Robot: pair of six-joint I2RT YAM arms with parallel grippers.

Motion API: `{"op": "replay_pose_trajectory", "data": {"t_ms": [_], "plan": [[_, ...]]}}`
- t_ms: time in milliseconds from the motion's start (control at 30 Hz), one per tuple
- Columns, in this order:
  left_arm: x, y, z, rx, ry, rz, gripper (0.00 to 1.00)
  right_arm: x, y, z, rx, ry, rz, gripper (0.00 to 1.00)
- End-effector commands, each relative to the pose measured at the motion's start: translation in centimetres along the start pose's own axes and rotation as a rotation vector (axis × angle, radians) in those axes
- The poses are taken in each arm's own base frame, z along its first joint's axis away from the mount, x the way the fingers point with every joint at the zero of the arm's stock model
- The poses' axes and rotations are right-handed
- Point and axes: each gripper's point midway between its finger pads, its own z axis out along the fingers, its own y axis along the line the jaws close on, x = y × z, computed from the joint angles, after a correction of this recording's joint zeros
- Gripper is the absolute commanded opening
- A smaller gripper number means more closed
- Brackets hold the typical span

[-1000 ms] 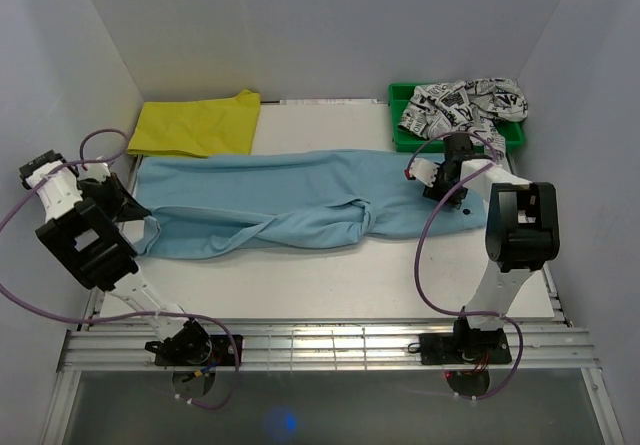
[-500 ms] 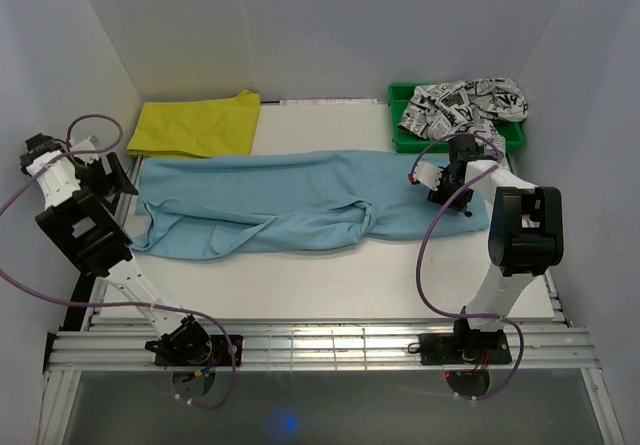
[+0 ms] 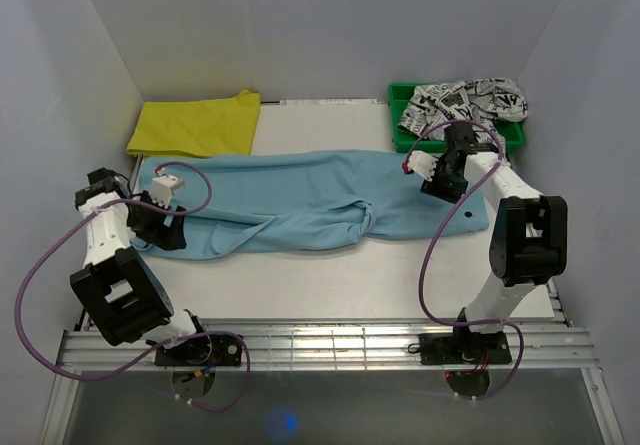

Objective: Fold and stack the trousers
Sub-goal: Flatten the trousers out

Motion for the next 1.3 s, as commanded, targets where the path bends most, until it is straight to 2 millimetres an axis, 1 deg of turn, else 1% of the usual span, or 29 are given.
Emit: {"op": "replay_pose_trajectory", "data": {"t_ms": [0, 67, 100, 200, 267, 300, 333, 400, 433, 467, 500, 533, 567, 633, 667, 700, 733, 800, 833, 900, 933, 967, 1033, 1067, 1133, 1167, 1200, 1233, 1267], "plan": [[1.2, -1.7, 2.6, 0.043, 0.037, 0.136, 0.89, -1.4, 0.2, -1.2, -0.018, -0.035, 0.011, 0.58], [1.6, -1.6, 4.2, 0.036, 0.052, 0.165, 0.90, -1.8, 0.5, -0.9, -0.025, -0.038, 0.021, 0.58], [2.3, -1.3, 4.8, 0.028, 0.087, 0.166, 0.90, -2.0, 0.7, -0.6, -0.033, -0.037, 0.019, 0.58], [3.0, 0.1, 6.6, -0.004, 0.115, 0.169, 0.93, -2.0, 1.0, 0.0, -0.040, -0.031, 0.026, 0.58], [3.2, 0.5, 7.3, 0.007, 0.130, 0.164, 0.93, -1.9, 1.3, 0.5, -0.046, -0.019, 0.029, 0.58], [3.4, 0.6, 7.5, 0.015, 0.138, 0.159, 0.94, -1.6, 1.8, 1.0, -0.059, -0.007, 0.031, 0.58], [3.9, 0.6, 8.2, 0.034, 0.154, 0.152, 0.94, -1.3, 1.7, 1.4, -0.049, 0.007, 0.032, 0.58], [4.4, 1.2, 8.8, 0.019, 0.167, 0.182, 0.94, -0.7, 2.1, 2.4, -0.057, 0.033, 0.032, 0.58], [5.3, 1.0, 9.3, 0.024, 0.183, 0.191, 0.95, -0.3, 2.3, 2.8, -0.058, 0.054, 0.032, 0.58], [5.7, 1.8, 9.7, 0.001, 0.198, 0.229, 0.95, -0.1, 2.1, 3.3, -0.045, 0.062, 0.035, 0.58], [6.1, 2.0, 10.0, -0.009, 0.210, 0.243, 0.95, 0.2, 2.3, 4.0, -0.059, 0.083, 0.037, 0.58], [7.1, 1.7, 10.3, -0.001, 0.231, 0.253, 0.95, 0.5, 2.1, 4.3, -0.053, 0.106, 0.042, 0.58], [7.4, 1.8, 10.5, 0.006, 0.241, 0.303, 0.95, 0.7, 2.3, 5.0, -0.069, 0.121, 0.049, 0.58], [8.3, 1.4, 10.7, 0.025, 0.256, 0.342, 0.93, 1.2, 2.2, 5.3, -0.068, 0.149, 0.059, 0.58], [8.5, -0.1, 9.9, 0.101, 0.259, 0.406, 0.81, 1.3, 2.3, 5.7, -0.075, 0.159, 0.060, 0.58], [8.5, -0.1, 9.9, 0.101, 0.259, 0.406, 0.74, 1.4, 2.3, 5.7, -0.073, 0.163, 0.058, 0.58], [8.7, -1.2, 9.1, 0.154, 0.271, 0.404, 0.67, 1.4, 2.2, 5.7, -0.071, 0.164, 0.061, 0.58], [8.0, -2.0, 8.1, 0.177, 0.247, 0.437, 0.52, 1.5, 2.3, 5.7, -0.072, 0.166, 0.061, 0.58], [7.8, -2.2, 7.7, 0.183, 0.243, 0.450, 0.38, 1.5, 2.3, 5.6, -0.070, 0.167, 0.061, 0.58], [7.4, -3.3, 6.2, 0.216, 0.238, 0.460, 0.19, 1.6, 2.4, 5.5, -0.069, 0.172, 0.059, 0.58], [7.0, -3.6, 5.6, 0.226, 0.232, 0.457, 0.03, 1.7, 2.5, 5.5, -0.071, 0.176, 0.054, 0.58], [6.3, -4.3, 4.3, 0.257, 0.234, 0.443, 0.00, 1.8, 2.5, 5.4, -0.069, 0.177, 0.051, 0.58], [4.6, -5.1, 2.7, 0.284, 0.191, 0.425, 0.00, 1.9, 2.3, 5.1, -0.063, 0.174, 0.040, 0.58], [3.0, -5.4, 0.8, 0.291, 0.174, 0.418, 0.00, 2.0, 2.2, 5.0, -0.059, 0.177, 0.037, 0.58], [0.6, -4.8, -0.5, 0.233, 0.128, 0.352, 0.00, 2.2, 1.9, 4.7, -0.050, 0.179, 0.031, 0.58], [-0.4, -4.2, -1.1, 0.201, 0.112, 0.355, 0.00, 2.2, 1.7, 4.6, -0.046, 0.179, 0.022, 0.57], [-2.0, -3.4, -2.0, 0.157, 0.081, 0.363, 0.00, 2.4, 1.6, 4.5, -0.045, 0.181, 0.011, 0.57], [-3.0, -3.0, -2.2, 0.148, 0.058, 0.372, 0.00, 2.5, 1.6, 4.5, -0.046, 0.183, 0.012, 0.57], [-4.0, -2.7, -2.4, 0.143, 0.037, 0.299, 0.00, 2.7, 1.4, 4.4, -0.042, 0.185, 0.001, 0.57]]}}
